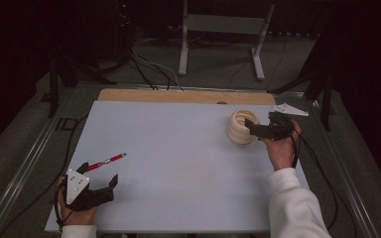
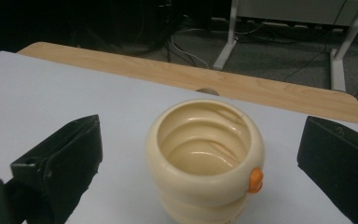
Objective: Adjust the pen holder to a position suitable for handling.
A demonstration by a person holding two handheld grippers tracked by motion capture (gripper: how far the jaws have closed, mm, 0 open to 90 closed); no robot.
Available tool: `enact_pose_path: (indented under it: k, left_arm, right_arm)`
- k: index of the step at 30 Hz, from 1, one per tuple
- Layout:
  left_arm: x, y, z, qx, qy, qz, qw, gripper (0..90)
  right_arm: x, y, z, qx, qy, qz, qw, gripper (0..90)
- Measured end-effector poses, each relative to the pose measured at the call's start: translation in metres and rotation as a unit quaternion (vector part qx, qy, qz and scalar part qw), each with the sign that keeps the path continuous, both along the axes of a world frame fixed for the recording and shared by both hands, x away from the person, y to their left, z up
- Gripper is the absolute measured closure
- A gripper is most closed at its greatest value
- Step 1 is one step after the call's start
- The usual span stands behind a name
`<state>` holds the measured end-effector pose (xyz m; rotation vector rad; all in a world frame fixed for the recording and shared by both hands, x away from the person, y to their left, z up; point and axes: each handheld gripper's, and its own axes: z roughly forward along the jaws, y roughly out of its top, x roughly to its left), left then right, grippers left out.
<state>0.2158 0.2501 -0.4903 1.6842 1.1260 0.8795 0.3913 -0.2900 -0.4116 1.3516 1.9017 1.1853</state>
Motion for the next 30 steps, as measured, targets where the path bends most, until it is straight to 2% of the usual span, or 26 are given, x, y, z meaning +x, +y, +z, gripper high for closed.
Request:
enact_pose_path:
  k: [6, 7, 12, 15, 16, 17, 23, 24, 25, 30]
  left_arm:
    - [0.000, 0.000, 0.000, 0.000, 0.000, 0.001, 1.0000, 0.8]
    - [0.000, 0.000, 0.000, 0.000, 0.001, 0.001, 1.0000, 0.8]
    - [0.000, 0.000, 0.000, 0.001, 0.001, 0.000, 1.0000, 0.8]
    - [0.000, 0.000, 0.000, 0.000, 0.001, 0.000, 1.0000, 0.8]
    - [0.000, 0.000, 0.000, 0.000, 0.001, 0.000, 1.0000, 0.8]
    - [0.000, 0.000, 0.000, 0.000, 0.001, 0.000, 1.0000, 0.8]
    - [0.000, 0.000, -0.001, -0.001, 0.001, 0.000, 1.0000, 0.8]
    - [0.000, 0.000, -0.001, -0.001, 0.001, -0.001, 1.0000, 0.8]
    - [0.000, 0.000, -0.001, -0.001, 0.001, -0.001, 1.0000, 0.8]
    - [0.000, 0.000, 0.000, -0.002, 0.000, -0.001, 1.0000, 0.8]
  right_arm:
    - [0.013, -0.001, 0.003, 0.000, 0.009, -0.011, 0.9999, 0.5]
    - [0.019, -0.003, 0.003, 0.001, 0.022, -0.015, 0.9996, 0.5]
    - [0.031, -0.006, -0.002, 0.006, 0.044, -0.025, 0.9987, 5.8]
    - [0.042, -0.008, -0.013, 0.006, 0.066, -0.035, 0.9972, 9.5]
    - [0.042, -0.008, -0.013, 0.006, 0.066, -0.035, 0.9972, 9.5]
    - [0.045, -0.010, -0.018, 0.009, 0.074, -0.040, 0.9964, 14.0]
    - [0.052, -0.011, -0.027, 0.008, 0.085, -0.056, 0.9948, 20.1]
    - [0.056, -0.012, -0.032, 0.010, 0.099, -0.067, 0.9928, 31.8]
    - [0.057, -0.013, -0.035, 0.013, 0.107, -0.069, 0.9918, 36.5]
    - [0.065, -0.013, -0.045, 0.002, 0.136, -0.080, 0.9875, 52.1]
